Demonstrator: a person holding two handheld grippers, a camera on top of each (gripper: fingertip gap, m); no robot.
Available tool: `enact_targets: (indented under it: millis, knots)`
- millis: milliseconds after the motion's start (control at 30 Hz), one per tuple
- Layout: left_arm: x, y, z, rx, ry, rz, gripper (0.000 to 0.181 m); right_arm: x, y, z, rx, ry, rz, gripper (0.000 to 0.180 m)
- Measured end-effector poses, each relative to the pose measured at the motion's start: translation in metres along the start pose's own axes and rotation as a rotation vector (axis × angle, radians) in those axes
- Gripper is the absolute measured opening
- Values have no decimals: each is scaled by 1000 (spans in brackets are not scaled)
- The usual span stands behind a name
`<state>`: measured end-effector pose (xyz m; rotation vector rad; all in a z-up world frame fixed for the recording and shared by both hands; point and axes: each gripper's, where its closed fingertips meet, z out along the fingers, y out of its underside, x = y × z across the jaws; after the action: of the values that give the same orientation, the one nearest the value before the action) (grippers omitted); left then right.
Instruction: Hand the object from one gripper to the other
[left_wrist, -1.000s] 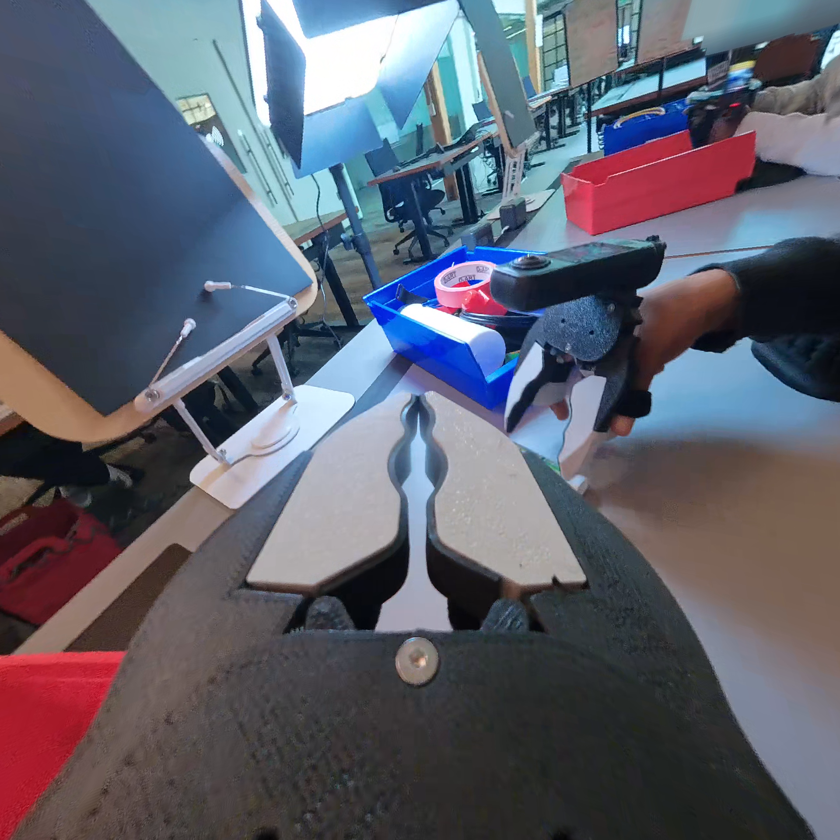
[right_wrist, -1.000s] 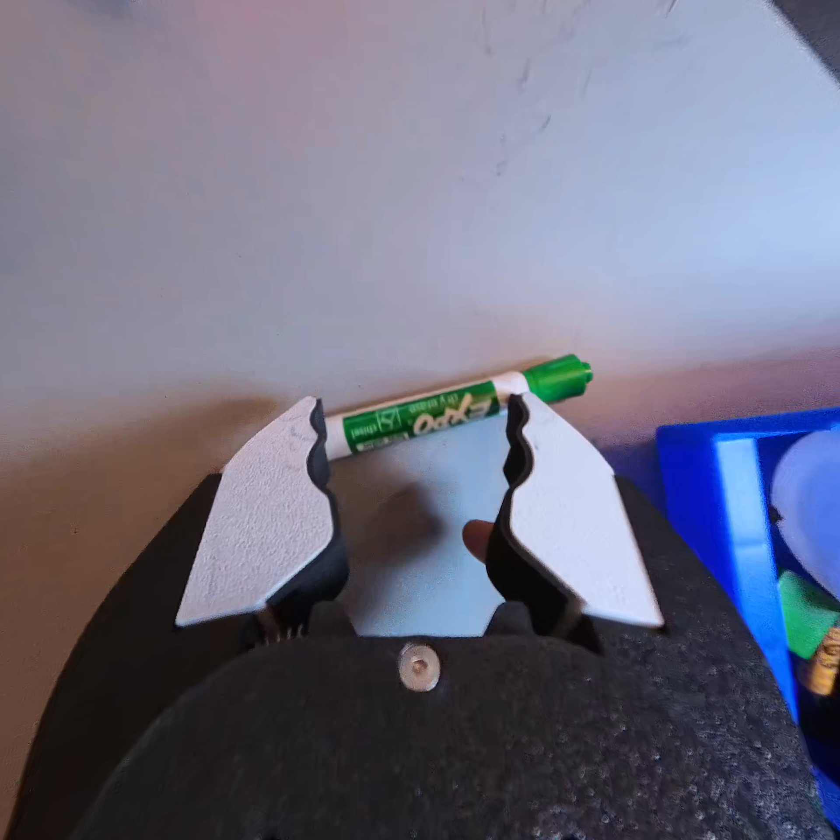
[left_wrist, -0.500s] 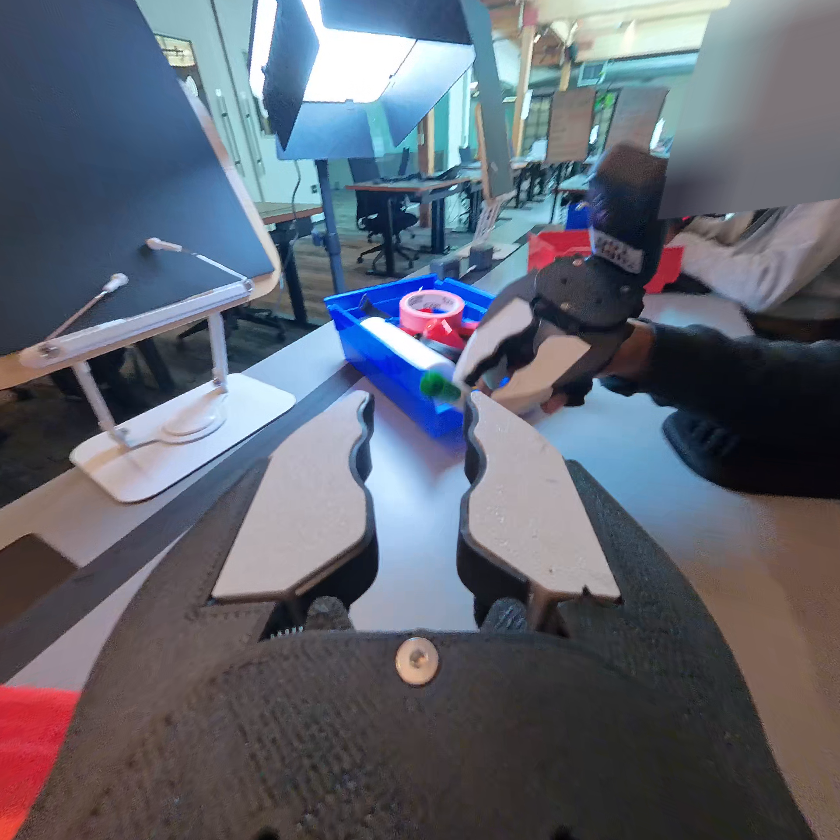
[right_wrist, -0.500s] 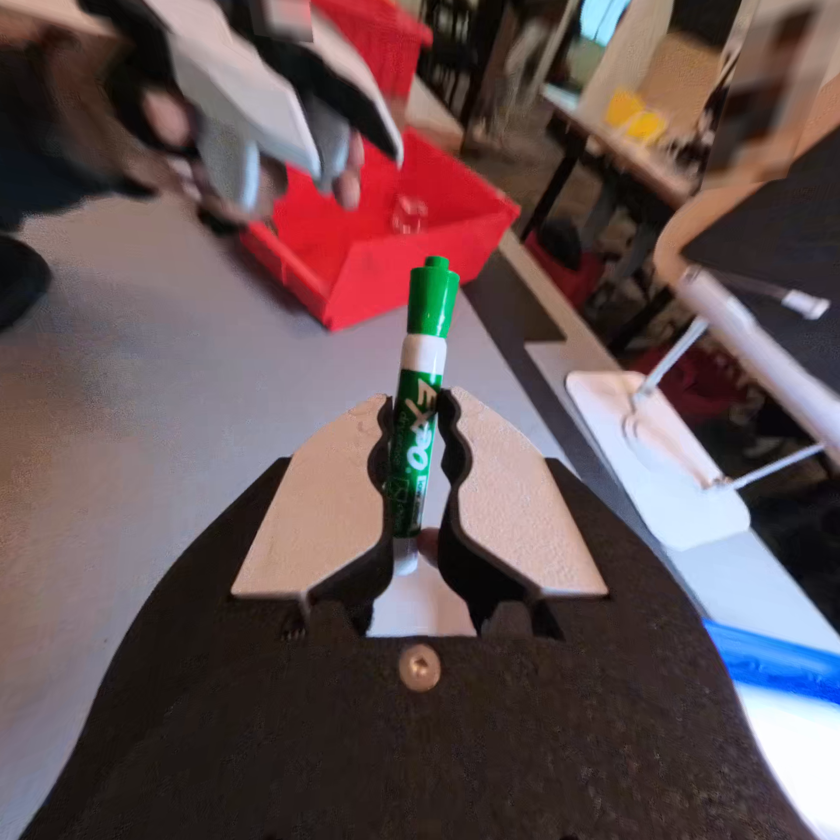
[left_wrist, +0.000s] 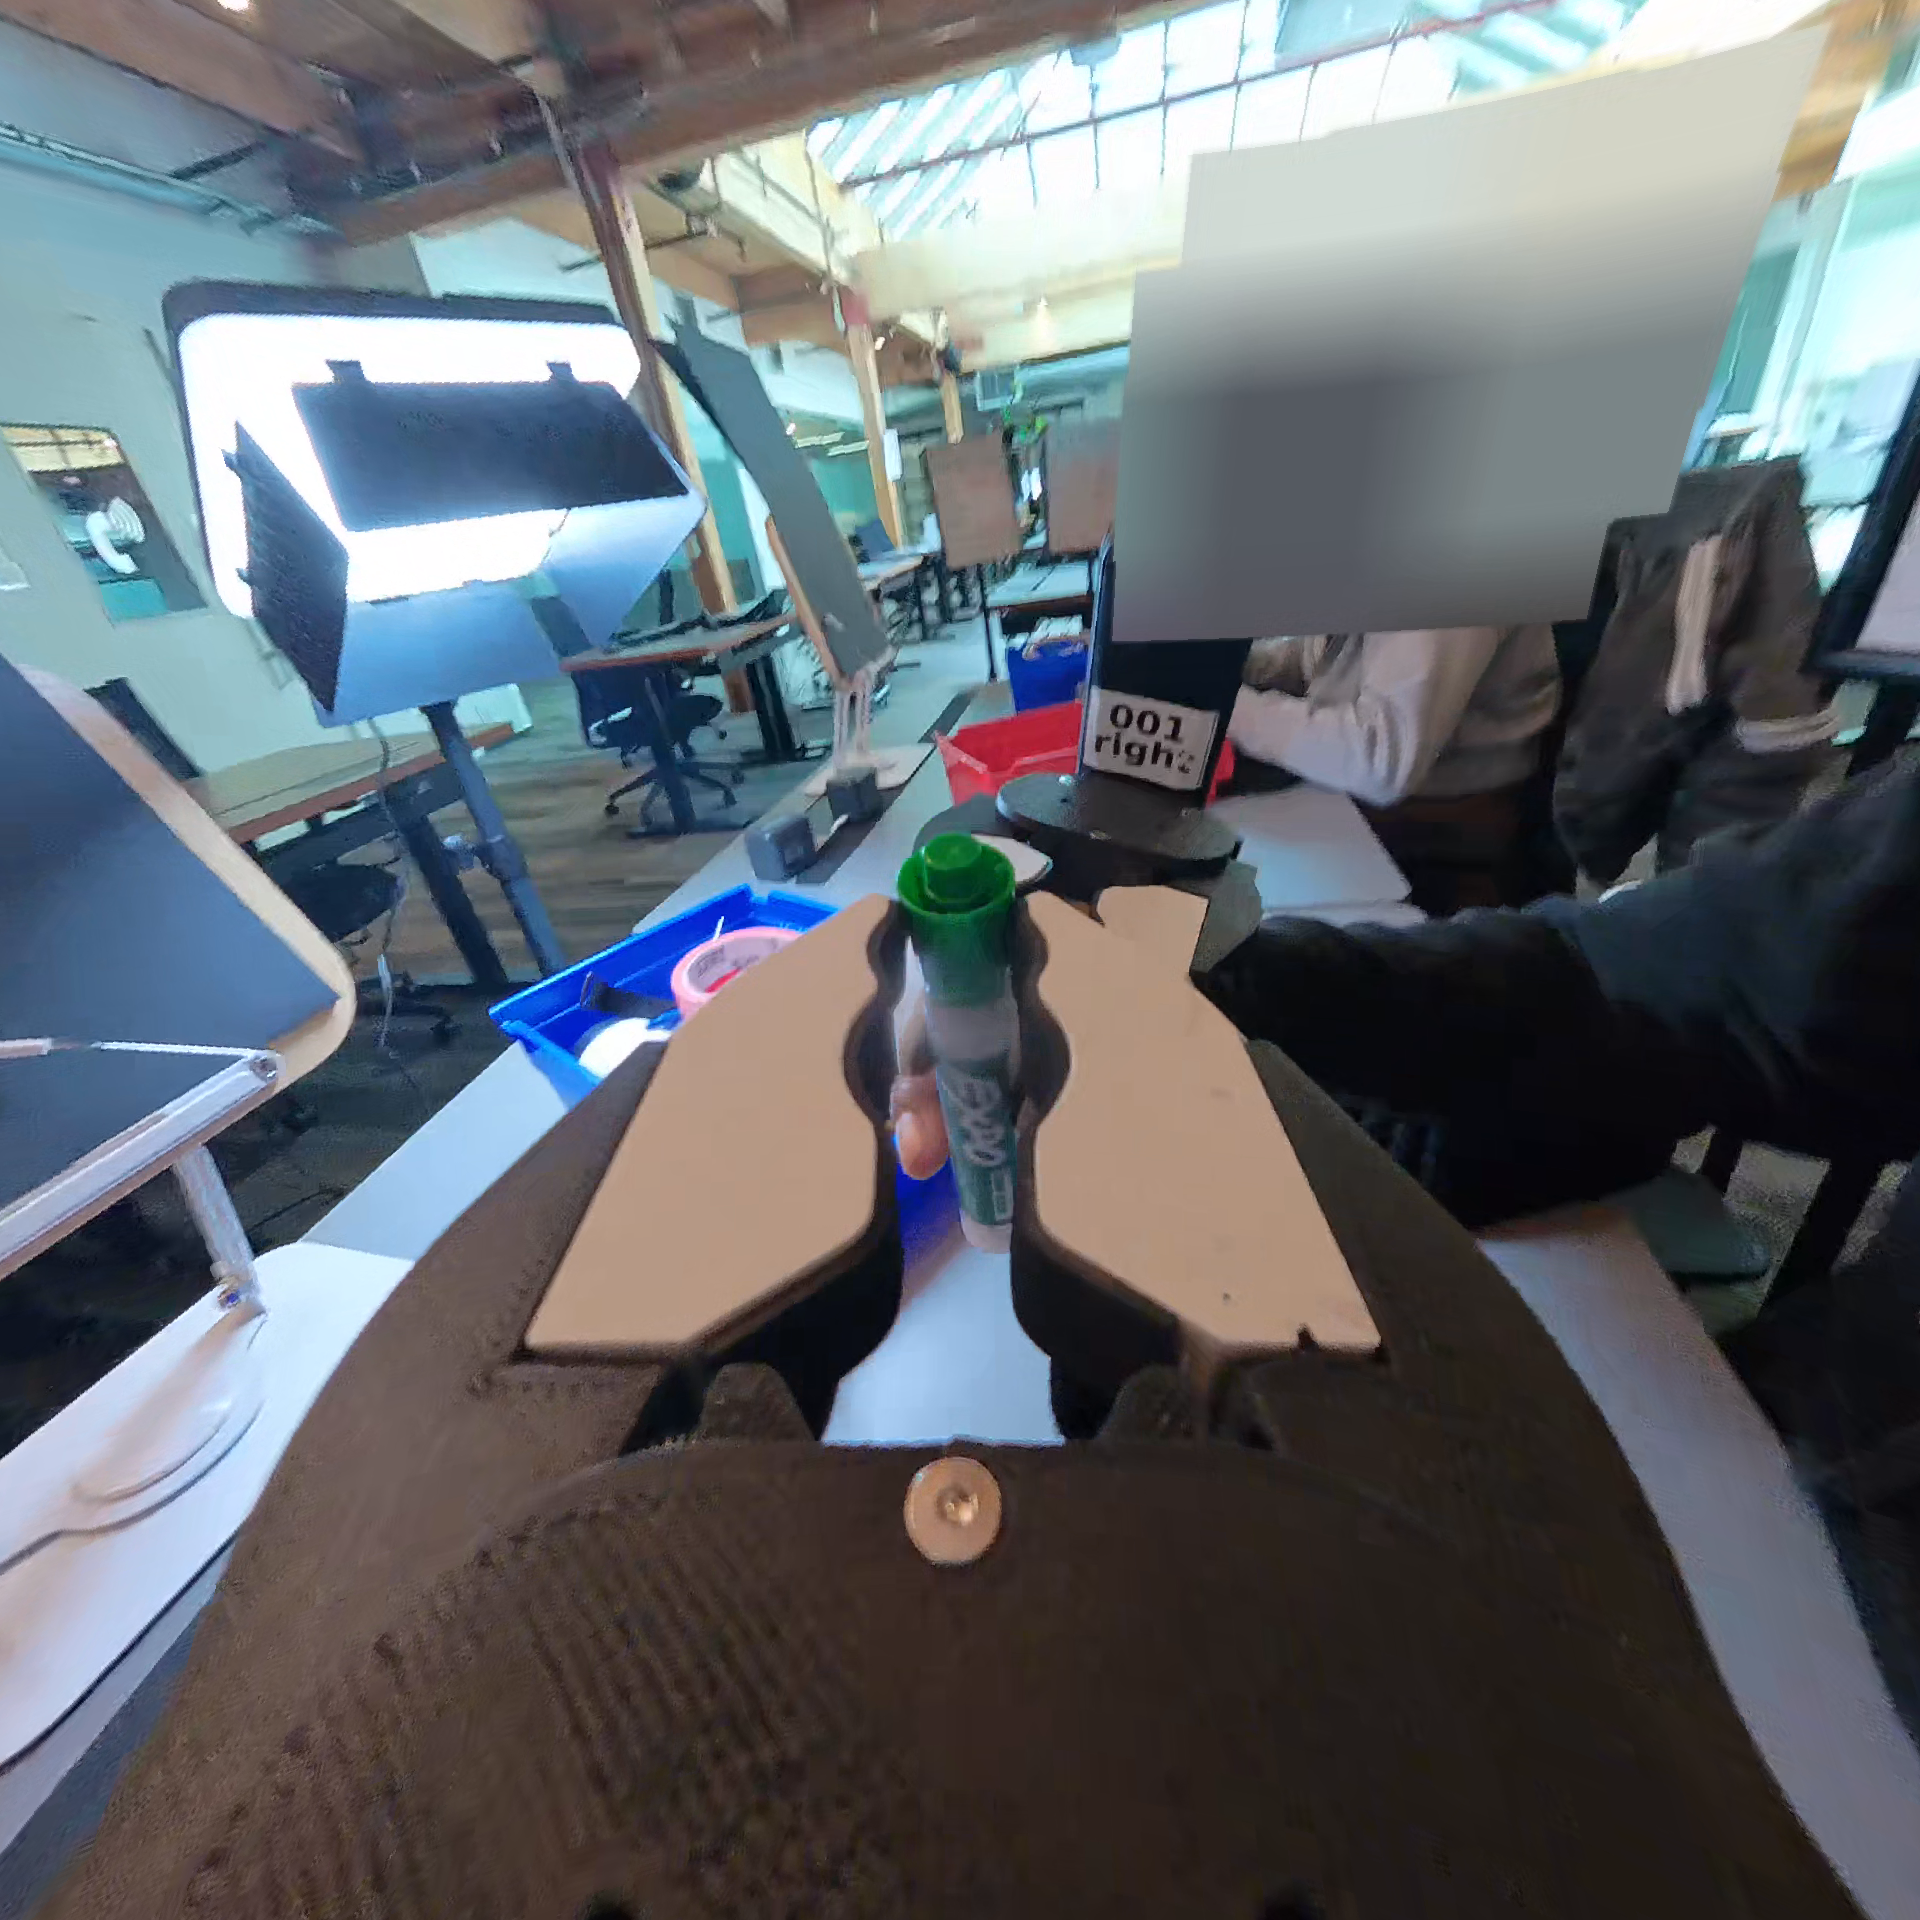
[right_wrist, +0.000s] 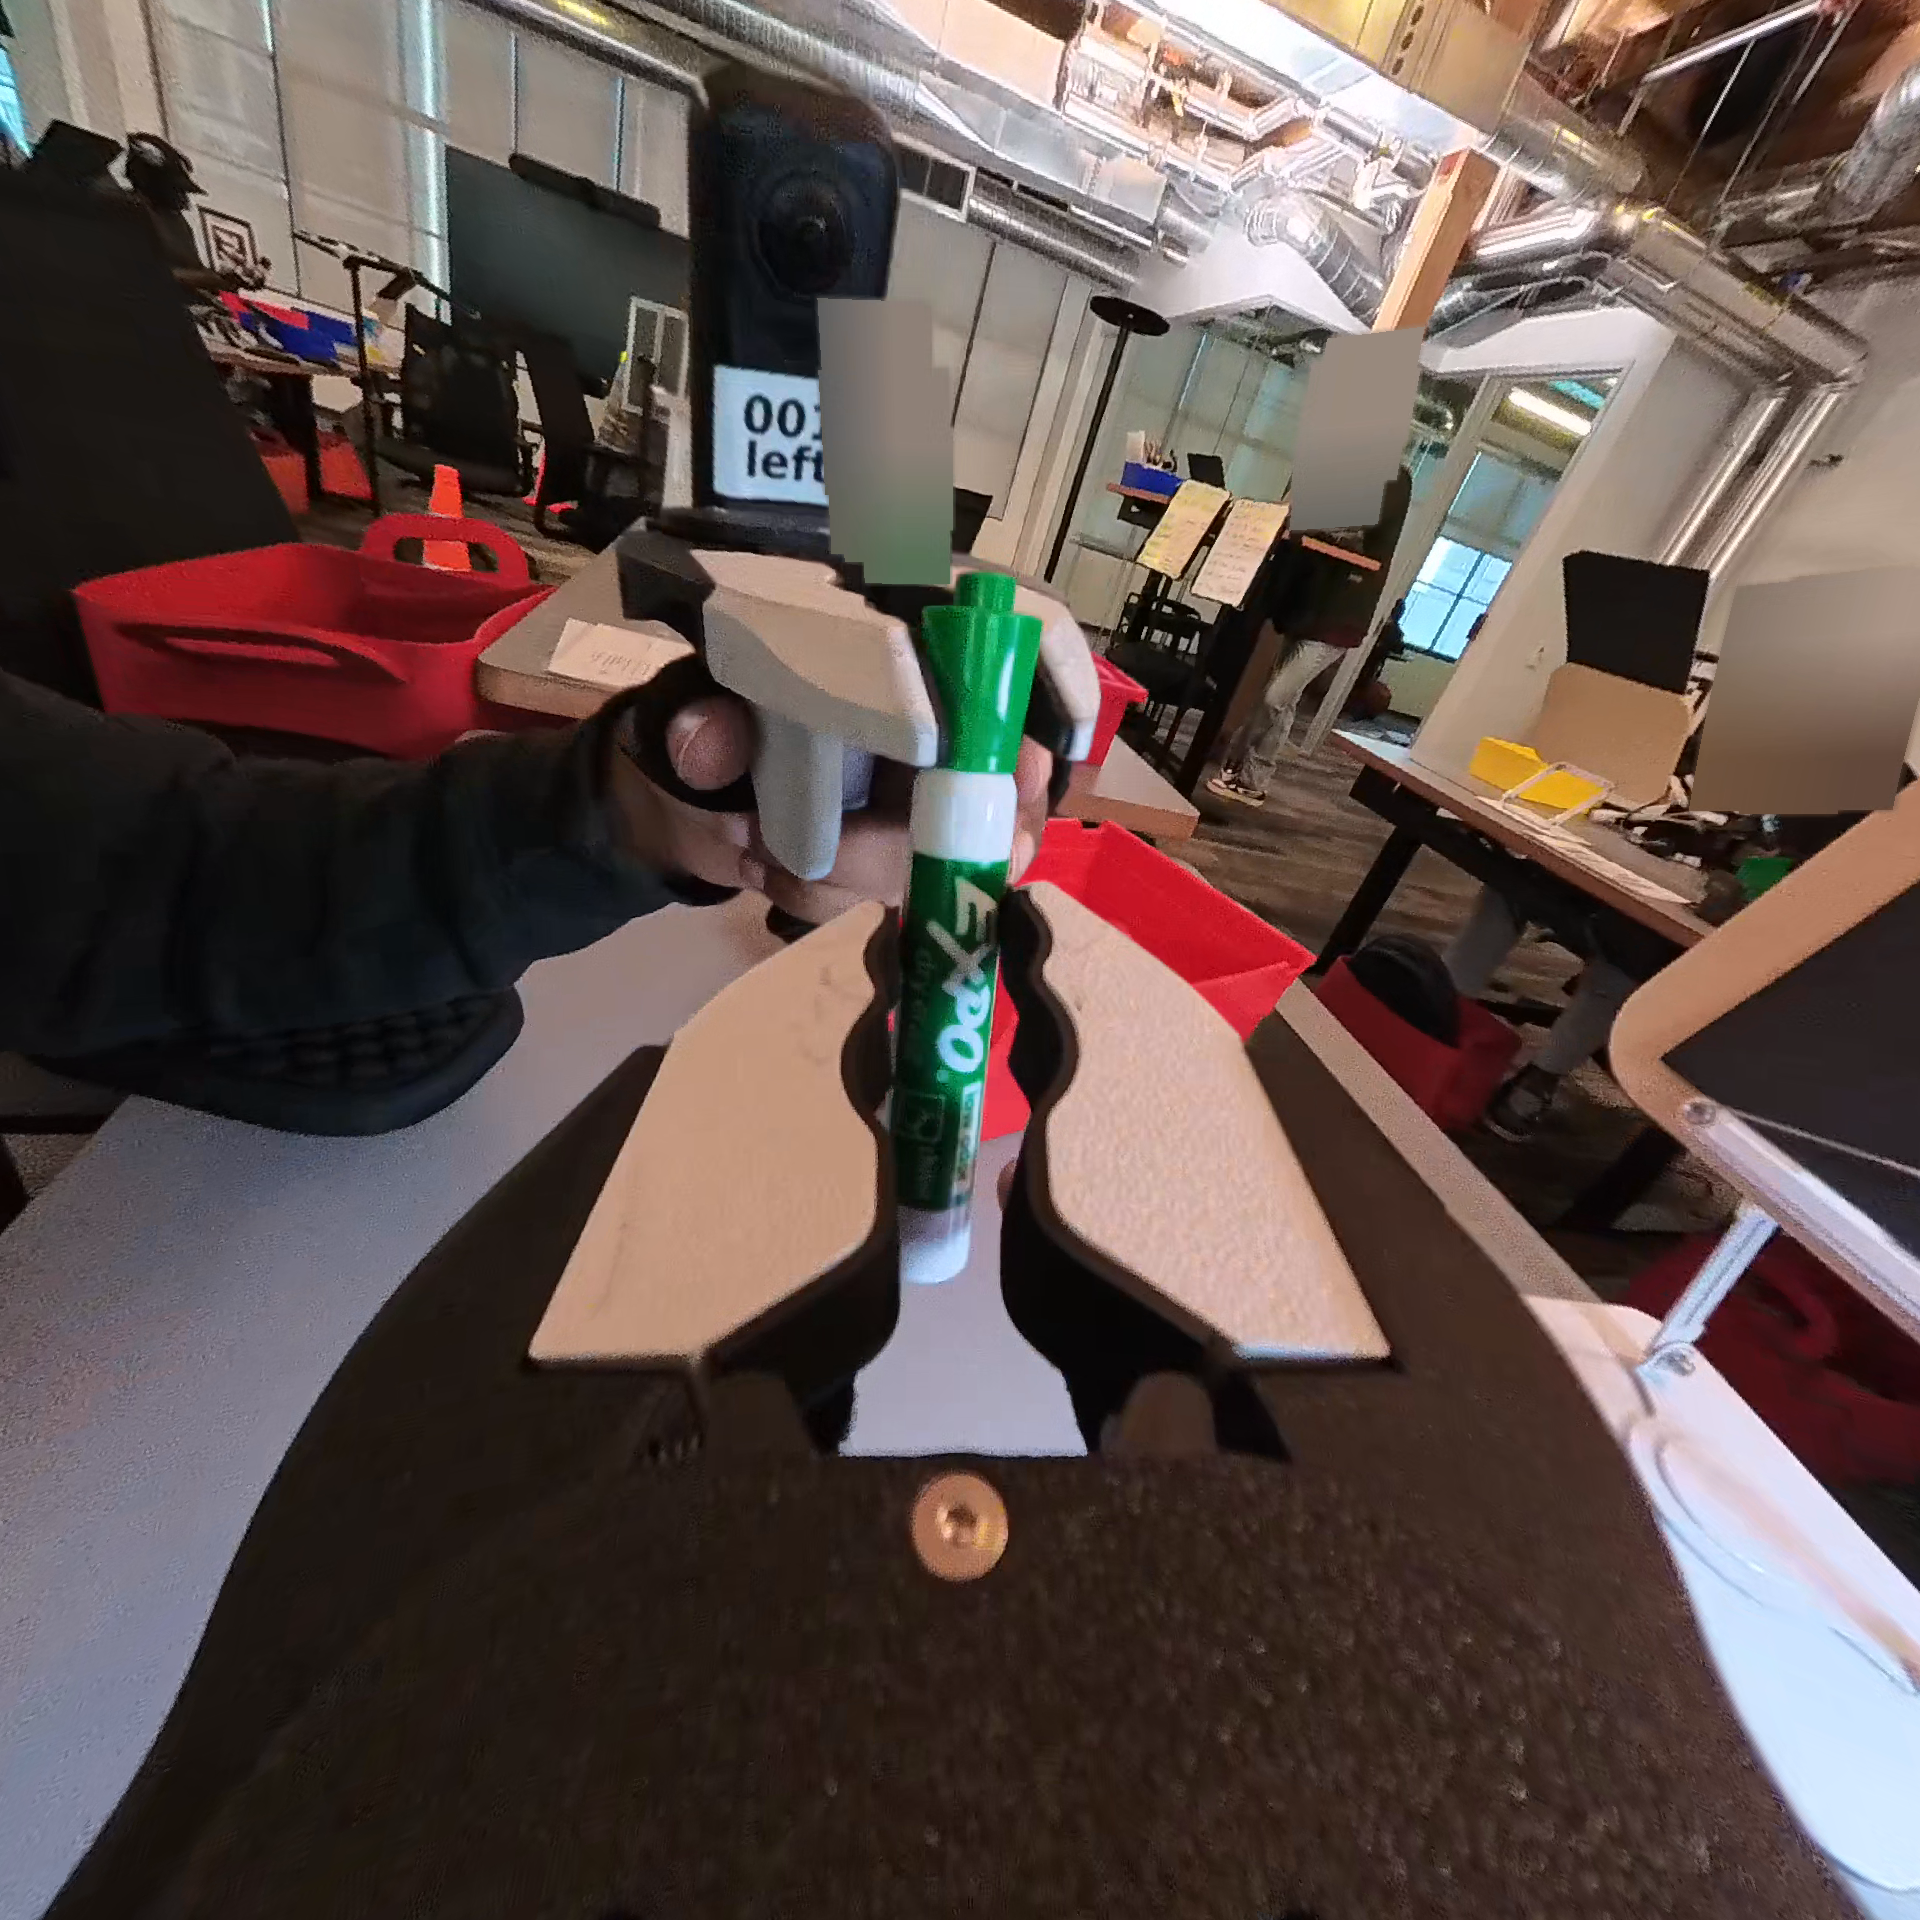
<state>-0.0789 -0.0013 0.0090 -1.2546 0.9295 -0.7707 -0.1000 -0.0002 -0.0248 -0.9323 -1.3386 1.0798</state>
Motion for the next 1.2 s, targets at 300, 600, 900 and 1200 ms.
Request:
enact_targets:
  millis: [300, 600, 900, 1200]
  knots:
    - [-6, 29, -4, -160, -33, -92, 18, -2, 36, 8, -109, -15, 44, 39]
    - [-2, 35, -5, -128, 41, -184, 43, 0, 11, -3, 20, -67, 192, 20]
    - [9, 61, 14, -175, 84, -175, 19, -1, 2, -5, 87, -73, 230, 18]
    - [-3, 37, -4, -112, 59, -249, 19, 0, 32, -12, -62, -134, 275, 46]
